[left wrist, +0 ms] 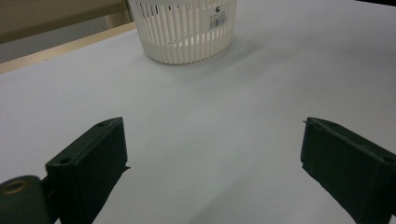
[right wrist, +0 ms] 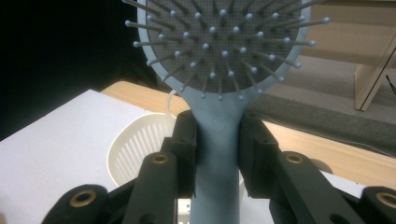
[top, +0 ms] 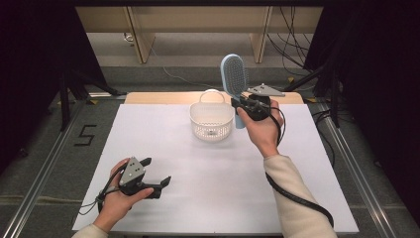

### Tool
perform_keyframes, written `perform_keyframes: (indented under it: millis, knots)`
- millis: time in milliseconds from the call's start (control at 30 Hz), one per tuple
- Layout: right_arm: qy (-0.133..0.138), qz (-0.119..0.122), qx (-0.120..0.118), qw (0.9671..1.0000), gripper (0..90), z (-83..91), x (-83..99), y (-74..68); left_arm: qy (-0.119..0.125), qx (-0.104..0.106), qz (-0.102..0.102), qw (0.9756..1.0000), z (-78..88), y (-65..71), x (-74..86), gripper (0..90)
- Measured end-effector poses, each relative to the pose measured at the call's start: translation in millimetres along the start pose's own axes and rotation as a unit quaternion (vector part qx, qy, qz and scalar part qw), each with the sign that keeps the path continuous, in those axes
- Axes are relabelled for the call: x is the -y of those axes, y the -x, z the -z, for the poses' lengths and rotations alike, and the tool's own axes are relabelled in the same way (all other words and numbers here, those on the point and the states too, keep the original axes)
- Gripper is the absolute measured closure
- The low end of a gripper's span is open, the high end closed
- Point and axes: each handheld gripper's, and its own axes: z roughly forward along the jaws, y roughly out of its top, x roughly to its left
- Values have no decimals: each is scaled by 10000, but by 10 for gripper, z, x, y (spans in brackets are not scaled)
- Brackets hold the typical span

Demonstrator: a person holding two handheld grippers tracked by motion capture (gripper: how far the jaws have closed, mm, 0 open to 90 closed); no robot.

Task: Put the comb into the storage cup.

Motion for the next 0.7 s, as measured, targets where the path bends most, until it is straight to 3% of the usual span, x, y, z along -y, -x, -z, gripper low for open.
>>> perform_keyframes:
  millis: [700]
  knots:
    - [-15,72,-21,10000,704,-108,-83,-43,-6,0,-13,10000,2,-1,-1,67]
